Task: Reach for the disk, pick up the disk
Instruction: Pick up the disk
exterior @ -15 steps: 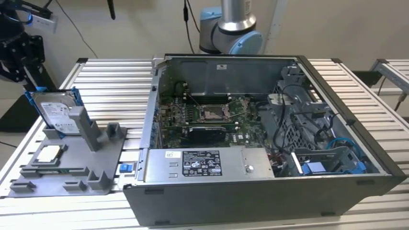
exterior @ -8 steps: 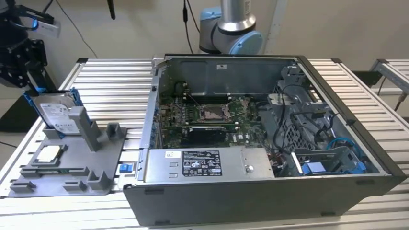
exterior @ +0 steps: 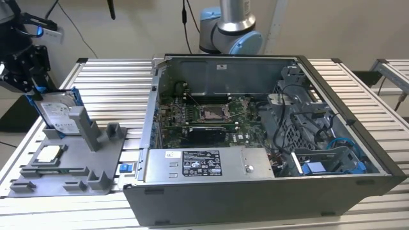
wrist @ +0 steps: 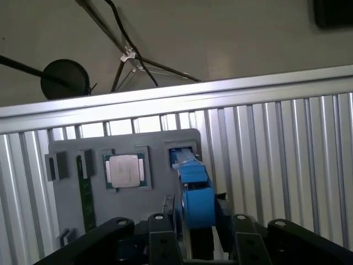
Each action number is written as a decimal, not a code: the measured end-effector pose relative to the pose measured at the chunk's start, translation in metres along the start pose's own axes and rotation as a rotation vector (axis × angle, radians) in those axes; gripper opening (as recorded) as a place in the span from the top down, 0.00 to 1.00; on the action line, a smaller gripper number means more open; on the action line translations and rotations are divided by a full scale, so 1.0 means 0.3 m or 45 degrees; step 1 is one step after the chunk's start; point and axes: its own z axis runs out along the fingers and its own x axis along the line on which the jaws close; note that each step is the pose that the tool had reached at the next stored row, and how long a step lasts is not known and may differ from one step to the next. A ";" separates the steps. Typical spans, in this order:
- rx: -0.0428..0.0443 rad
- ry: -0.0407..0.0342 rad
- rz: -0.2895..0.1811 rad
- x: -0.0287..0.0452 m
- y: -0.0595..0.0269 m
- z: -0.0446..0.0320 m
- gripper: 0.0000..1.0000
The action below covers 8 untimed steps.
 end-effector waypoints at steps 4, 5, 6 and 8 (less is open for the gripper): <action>0.000 -0.0001 0.000 -0.001 0.000 0.025 0.00; 0.000 -0.0001 0.000 -0.001 0.000 0.030 0.00; 0.000 -0.0001 0.000 -0.002 0.000 0.037 0.00; 0.001 -0.0002 0.000 -0.002 0.000 0.049 0.00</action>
